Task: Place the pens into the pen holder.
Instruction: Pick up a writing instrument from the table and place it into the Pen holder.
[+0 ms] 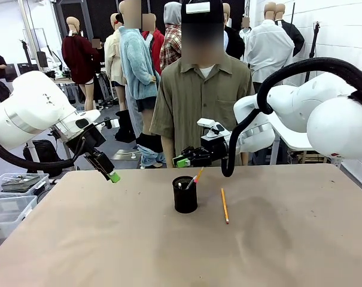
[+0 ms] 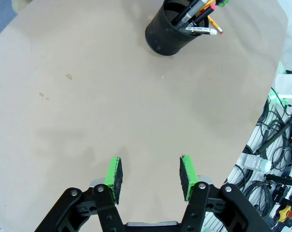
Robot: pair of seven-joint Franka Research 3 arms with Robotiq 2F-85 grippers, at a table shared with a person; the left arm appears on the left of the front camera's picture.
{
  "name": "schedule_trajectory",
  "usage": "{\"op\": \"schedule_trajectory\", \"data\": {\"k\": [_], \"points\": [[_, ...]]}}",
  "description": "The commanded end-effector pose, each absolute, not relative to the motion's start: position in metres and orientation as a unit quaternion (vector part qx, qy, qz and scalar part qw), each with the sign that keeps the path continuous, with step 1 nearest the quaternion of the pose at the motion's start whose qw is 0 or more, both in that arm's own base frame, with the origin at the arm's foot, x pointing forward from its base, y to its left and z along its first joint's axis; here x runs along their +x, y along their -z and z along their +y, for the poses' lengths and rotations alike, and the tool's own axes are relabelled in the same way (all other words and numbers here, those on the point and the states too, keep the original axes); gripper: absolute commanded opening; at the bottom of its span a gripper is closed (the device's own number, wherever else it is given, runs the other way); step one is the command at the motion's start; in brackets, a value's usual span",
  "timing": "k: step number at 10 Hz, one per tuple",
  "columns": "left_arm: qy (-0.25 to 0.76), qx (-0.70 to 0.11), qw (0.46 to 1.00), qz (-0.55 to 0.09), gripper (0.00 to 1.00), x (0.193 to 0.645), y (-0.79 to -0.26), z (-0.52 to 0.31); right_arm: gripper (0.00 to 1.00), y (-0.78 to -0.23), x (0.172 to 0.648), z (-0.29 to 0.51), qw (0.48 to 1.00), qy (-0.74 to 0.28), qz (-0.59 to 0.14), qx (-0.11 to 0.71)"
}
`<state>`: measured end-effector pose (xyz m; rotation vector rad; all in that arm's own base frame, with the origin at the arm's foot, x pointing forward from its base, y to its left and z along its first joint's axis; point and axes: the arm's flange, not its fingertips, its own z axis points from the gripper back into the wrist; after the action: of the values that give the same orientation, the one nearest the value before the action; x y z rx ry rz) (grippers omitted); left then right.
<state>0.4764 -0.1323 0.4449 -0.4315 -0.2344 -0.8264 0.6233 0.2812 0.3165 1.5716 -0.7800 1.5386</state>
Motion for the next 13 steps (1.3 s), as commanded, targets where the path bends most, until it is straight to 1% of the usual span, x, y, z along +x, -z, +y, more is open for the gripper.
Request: {"op": "schedule_trajectory", "data": {"k": [1,3,5,6,7,10,12,13], "points": [[0.403,-0.21,0.884,-0.113,0.63,0.477,-0.446,-0.13,0.3,-0.339,0.622,0.264,0.396,-0.62,-0.313,0.601],[0.403,-0.21,0.884,-0.113,0.63,0.477,-0.446,-0.13,0.3,-0.368,0.609,0.241,0.382,-0.632,-0.347,0.578],[0.403,-0.21,0.884,-0.113,0.63,0.477,-0.446,-0.13,0.3,-0.391,0.594,0.217,0.386,-0.634,-0.382,0.55],[0.403,-0.21,0.884,-0.113,0.63,0.477,-0.446,-0.13,0.3,-0.398,0.583,0.205,0.408,-0.626,-0.386,0.542],[0.403,-0.21,0.884,-0.113,0.63,0.477,-0.446,-0.13,0.3,-0.406,0.568,0.191,0.441,-0.612,-0.394,0.525],[0.403,-0.21,0.884,-0.113,0.63,0.477,-0.446,-0.13,0.3,-0.43,0.511,0.136,0.527,-0.566,-0.441,0.456],[0.403,-0.21,0.884,-0.113,0.63,0.477,-0.446,-0.13,0.3,-0.436,0.493,0.113,0.567,-0.529,-0.449,0.445],[0.403,-0.21,0.884,-0.113,0.63,0.477,-0.446,-0.13,0.3,-0.438,0.485,0.105,0.598,-0.497,-0.454,0.435]]}}
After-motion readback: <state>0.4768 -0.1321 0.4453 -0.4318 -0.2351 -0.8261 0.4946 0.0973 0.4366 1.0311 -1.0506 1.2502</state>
